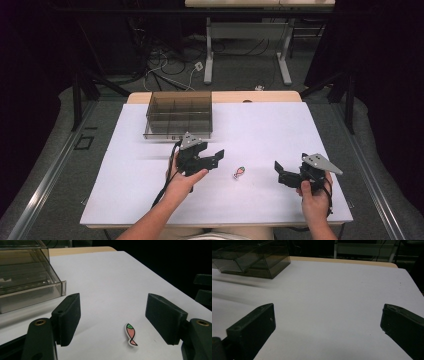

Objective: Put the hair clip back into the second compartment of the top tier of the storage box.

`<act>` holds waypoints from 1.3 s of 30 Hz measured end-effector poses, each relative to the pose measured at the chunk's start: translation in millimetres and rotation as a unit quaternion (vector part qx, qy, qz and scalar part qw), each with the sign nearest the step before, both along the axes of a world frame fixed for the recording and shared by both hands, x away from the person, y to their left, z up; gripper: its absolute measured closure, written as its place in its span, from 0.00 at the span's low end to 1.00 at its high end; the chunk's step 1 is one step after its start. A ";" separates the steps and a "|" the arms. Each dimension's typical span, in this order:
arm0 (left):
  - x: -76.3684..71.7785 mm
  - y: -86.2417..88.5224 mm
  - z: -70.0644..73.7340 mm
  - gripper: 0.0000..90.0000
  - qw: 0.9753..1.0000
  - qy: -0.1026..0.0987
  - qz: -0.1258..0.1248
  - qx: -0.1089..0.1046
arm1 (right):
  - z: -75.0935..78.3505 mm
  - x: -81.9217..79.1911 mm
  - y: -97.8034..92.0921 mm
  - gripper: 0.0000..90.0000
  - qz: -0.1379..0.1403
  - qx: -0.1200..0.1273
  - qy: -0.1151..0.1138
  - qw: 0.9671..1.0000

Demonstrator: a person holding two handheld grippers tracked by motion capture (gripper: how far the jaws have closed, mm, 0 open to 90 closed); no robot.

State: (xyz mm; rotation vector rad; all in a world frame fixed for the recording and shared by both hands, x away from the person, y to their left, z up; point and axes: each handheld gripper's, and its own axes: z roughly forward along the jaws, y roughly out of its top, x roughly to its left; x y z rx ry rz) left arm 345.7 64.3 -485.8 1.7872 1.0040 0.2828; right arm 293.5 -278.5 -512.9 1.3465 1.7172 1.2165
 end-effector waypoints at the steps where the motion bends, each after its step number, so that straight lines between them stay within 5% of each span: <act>1: 0.2 -1.4 -0.4 0.32 1.000 0.002 -0.002 0.001 | 0.0 0.0 0.0 0.00 0.000 0.000 0.000 1.000; 20: 5.3 -26.3 -13.6 0.41 0.997 0.074 -0.023 0.010 | -0.5 0.1 -0.7 0.00 -0.001 -0.001 0.005 1.000; 39: 12.9 -37.3 -28.1 0.50 0.993 0.111 -0.034 0.013 | -1.1 0.6 -1.2 0.00 0.002 -0.003 0.004 1.000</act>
